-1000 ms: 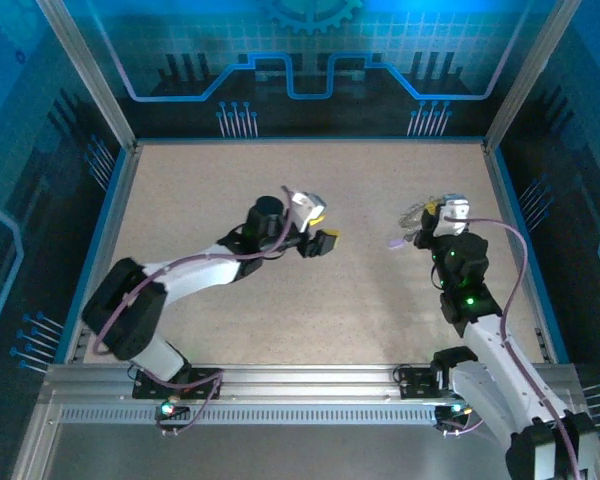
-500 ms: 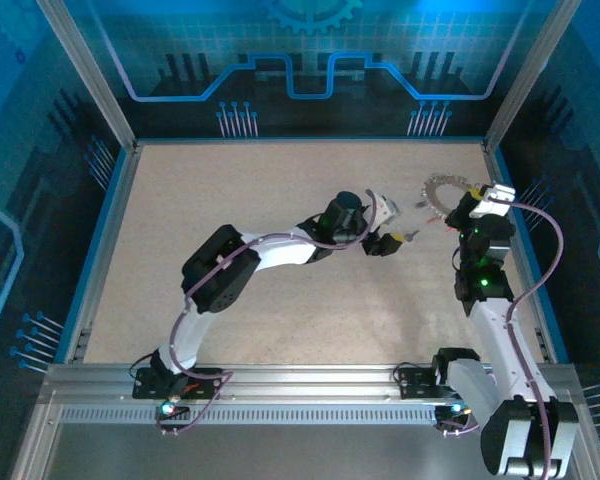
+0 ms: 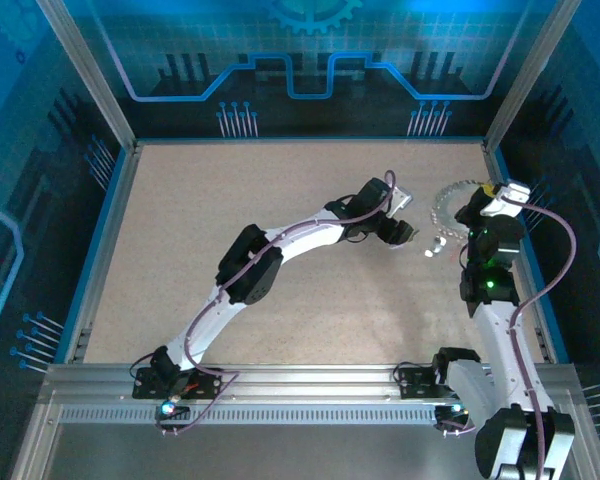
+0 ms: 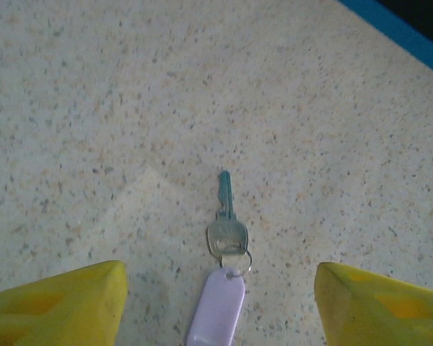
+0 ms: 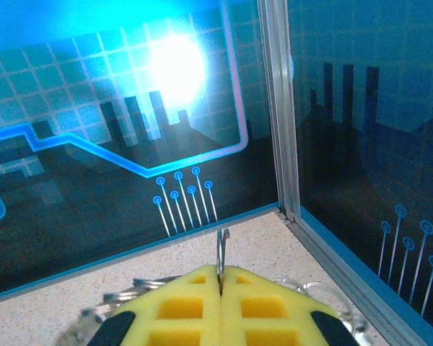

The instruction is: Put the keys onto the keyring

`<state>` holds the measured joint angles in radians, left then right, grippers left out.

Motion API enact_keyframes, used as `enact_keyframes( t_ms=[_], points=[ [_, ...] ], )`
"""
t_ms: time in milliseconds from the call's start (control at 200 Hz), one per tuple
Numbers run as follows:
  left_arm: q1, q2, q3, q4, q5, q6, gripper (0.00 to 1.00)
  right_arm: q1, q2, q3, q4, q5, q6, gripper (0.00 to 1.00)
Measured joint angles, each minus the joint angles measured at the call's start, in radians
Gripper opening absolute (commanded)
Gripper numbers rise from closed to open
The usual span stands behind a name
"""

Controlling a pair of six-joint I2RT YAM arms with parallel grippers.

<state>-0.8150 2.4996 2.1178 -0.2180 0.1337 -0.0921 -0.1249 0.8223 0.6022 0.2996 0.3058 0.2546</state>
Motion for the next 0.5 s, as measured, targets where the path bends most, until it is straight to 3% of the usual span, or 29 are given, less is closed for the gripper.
enact_keyframes(
  t_ms=[260,500],
  points=[
    [-0.006,0.1,0.167,-0.234,-0.06,-0.099,0.7,-0.001,-0.018,0.0,0.0,-0.013,0.0,0.0],
    [-0.006,0.138,0.216,-0.29,-0.09,-0.172,0.66,-0.001,-0.019,0.0,0.0,-0.019,0.0,0.0]
  ],
)
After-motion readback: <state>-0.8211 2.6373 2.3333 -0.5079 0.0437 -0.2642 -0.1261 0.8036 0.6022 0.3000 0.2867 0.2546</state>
